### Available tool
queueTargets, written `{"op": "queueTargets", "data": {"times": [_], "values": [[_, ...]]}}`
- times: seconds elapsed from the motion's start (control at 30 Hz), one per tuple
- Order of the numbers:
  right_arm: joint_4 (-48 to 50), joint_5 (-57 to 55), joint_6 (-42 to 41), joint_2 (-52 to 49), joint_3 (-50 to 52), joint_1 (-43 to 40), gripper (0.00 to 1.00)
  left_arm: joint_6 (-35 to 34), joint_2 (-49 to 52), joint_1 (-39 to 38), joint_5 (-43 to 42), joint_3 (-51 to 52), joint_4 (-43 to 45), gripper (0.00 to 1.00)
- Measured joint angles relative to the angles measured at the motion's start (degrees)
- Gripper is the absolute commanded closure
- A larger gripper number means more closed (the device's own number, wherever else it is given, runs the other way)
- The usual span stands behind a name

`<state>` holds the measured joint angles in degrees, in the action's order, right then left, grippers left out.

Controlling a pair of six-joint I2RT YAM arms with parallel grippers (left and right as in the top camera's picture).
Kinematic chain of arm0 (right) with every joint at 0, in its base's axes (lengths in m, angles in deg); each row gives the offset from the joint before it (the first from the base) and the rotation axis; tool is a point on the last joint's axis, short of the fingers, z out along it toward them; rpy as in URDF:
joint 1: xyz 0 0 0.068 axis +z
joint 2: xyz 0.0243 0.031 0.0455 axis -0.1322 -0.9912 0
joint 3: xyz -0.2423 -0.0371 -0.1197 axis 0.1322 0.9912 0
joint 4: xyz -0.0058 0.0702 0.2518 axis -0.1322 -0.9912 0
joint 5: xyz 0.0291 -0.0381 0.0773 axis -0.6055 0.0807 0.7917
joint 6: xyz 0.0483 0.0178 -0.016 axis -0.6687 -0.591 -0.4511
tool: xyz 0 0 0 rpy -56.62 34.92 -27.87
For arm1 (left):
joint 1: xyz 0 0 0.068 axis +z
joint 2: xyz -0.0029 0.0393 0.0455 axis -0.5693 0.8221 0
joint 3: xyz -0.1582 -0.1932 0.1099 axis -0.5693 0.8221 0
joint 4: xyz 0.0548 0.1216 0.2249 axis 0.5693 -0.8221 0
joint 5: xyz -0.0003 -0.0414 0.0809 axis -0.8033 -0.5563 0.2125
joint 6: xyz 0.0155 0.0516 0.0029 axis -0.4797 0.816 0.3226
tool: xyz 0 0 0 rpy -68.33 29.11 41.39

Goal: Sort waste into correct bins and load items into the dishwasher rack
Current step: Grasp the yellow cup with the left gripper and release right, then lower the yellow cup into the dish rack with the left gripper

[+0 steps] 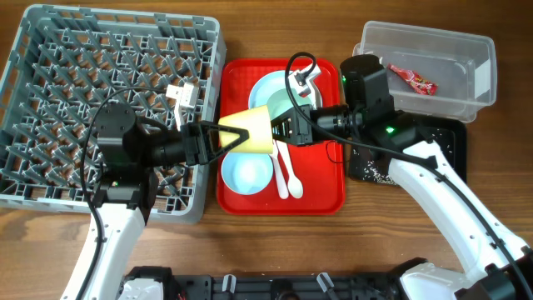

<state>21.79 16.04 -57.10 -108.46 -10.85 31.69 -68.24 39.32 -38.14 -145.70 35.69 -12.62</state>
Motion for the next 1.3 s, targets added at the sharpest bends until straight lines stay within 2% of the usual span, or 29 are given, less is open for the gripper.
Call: {"op": "queueTargets", "data": {"times": [0.1, 0.2, 0.3, 0.43, 0.73, 0.87, 1.0, 1.1, 1.3], "values": [[-0.28, -0.68, 0.02, -0.07, 0.0, 0.02, 0.95, 2.19, 0.0, 0.02, 0.48, -0.2, -1.81, 0.96], [-1.07, -2.03, 0.04, -0.33, 0.0, 0.24, 0.92, 5.79, -0.02, 0.07, 1.46, -0.83, -6.75, 0.96], [-3.21, -5.07, 0.0, -1.03, 0.02, 0.61, 0.83, 10.32, -0.02, 0.48, 3.39, -1.18, -12.2, 0.96], [-3.8, -6.01, 0.76, -0.74, 0.04, 0.46, 0.71, 15.54, 0.85, 3.72, 11.41, -0.94, -16.68, 0.96], [-7.13, -11.28, 3.1, -0.68, 0.04, 0.37, 0.68, 20.59, 1.2, 8.02, 17.31, -0.74, -19.8, 0.96], [-12.48, -16.59, 5.25, -0.68, 0.04, -1.05, 0.68, 24.2, -0.72, 9.55, 22.47, -0.63, -29.16, 0.96], [-17.44, -21.49, 7.54, 0.09, 0.02, -3.67, 0.68, 29.16, -4.2, 9.84, 32.76, -1.99, -43.87, 0.96], [-21.62, -26.47, 9.07, 1.81, -0.13, -5.4, 0.68, 32.24, -5.6, 9.81, 42.95, -8.0, -57.46, 0.96], [-27.63, -34.62, 11.52, 4.07, -0.5, -5.92, 0.65, 34.67, -6.64, 9.84, 58.93, -20.61, -70.73, 0.96]]}}
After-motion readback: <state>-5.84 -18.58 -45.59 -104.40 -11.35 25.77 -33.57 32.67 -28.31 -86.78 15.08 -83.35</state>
